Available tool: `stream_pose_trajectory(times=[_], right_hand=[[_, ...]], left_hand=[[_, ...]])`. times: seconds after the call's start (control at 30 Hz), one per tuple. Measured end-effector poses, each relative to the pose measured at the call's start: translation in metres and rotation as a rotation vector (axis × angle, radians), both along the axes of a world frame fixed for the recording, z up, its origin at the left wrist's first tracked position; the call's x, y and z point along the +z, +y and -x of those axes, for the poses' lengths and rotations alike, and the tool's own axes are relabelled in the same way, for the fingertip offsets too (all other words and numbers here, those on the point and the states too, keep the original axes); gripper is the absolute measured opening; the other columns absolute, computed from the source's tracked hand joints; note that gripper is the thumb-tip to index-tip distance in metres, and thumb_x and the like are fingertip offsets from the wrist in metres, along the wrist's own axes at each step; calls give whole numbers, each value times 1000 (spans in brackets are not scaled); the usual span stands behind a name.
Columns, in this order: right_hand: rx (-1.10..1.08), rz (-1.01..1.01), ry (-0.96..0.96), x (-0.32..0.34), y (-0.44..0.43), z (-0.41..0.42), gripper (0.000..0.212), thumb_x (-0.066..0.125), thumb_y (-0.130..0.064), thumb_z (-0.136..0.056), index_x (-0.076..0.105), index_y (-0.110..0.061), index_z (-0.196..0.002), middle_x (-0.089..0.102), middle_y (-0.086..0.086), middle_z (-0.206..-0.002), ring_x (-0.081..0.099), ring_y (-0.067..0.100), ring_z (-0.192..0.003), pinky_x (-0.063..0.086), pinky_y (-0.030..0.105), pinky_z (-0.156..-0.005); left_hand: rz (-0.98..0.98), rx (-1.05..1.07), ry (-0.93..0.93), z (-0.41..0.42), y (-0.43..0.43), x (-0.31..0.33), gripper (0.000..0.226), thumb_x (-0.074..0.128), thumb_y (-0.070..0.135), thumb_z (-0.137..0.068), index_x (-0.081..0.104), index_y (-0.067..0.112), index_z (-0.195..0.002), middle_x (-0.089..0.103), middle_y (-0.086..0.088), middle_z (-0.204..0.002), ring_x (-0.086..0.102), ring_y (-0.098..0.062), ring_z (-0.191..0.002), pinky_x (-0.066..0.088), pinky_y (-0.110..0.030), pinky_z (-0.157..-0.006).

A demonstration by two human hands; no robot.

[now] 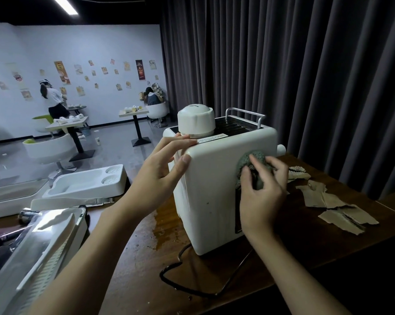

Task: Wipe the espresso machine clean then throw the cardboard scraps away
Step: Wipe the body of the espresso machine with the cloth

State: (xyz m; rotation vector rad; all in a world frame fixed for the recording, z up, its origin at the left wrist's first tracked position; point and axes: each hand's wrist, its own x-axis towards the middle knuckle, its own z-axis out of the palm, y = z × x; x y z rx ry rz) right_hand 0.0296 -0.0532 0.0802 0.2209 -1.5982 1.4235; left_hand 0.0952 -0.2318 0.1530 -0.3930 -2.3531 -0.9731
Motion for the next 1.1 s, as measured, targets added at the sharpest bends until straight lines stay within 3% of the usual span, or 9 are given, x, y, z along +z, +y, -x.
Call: stream_pose_trajectory(times=[0.1, 0.23, 0.33, 0.5, 0.77, 0.93, 1.1], right_hand=[[-10, -74, 49, -5, -21, -19, 28, 71, 2, -83, 71, -3, -111, 55, 13, -115, 48, 7, -111, 39, 15, -102], [97, -314, 164, -23, -47, -47, 26, 67, -7, -89, 71, -7, -115, 55, 11, -120, 57, 22, -112, 45, 26, -103], [119, -426, 202, -30, -33, -38, 26, 65, -10, -91, 70, -8, -116, 52, 8, -122, 57, 24, -111, 43, 26, -104], [-2, -144, -19, -36, -10, -22, 24, 69, -2, -85, 71, -4, -109, 54, 9, -118, 49, 7, -114, 48, 23, -96], [150, -360, 91, -57, -40, -52, 20, 68, -10, -88, 70, -9, -108, 52, 5, -119, 54, 17, -114, 44, 25, -102], [61, -188, -47, -56, -19, -36, 24, 71, 0, -84, 69, -4, -107, 50, 1, -116, 47, 1, -112, 43, 12, -96], [68, -199, -70, -63, -33, -47, 21, 68, -1, -85, 67, -6, -105, 51, 7, -118, 50, 8, -114, 44, 14, -96]], left_hand=[[-7, -11, 16, 1, 0, -2, 31, 44, 40, -102, 56, 36, -130, 50, 18, -136, 38, 3, -138, 38, -30, -112], [-23, -34, 38, 1, 0, -4, 35, 45, 38, -103, 57, 27, -133, 50, 11, -139, 36, 0, -141, 38, -41, -114], [-35, -45, 29, 0, 0, -5, 35, 45, 39, -103, 56, 29, -135, 49, 12, -141, 35, -1, -142, 38, -45, -115], [-53, -36, 48, 0, 3, -15, 37, 46, 40, -103, 49, 37, -141, 42, 20, -149, 29, -4, -147, 31, -48, -119], [-32, -38, 46, -2, 4, -17, 44, 54, 39, -100, 48, 32, -143, 39, 19, -151, 29, -4, -147, 32, -48, -119], [-30, -40, 30, -2, 4, -16, 46, 55, 38, -99, 47, 34, -143, 37, 18, -152, 27, -3, -147, 31, -49, -119], [-28, -35, 30, -2, 6, -16, 46, 55, 38, -98, 46, 34, -143, 36, 18, -152, 27, -1, -147, 31, -48, -120]])
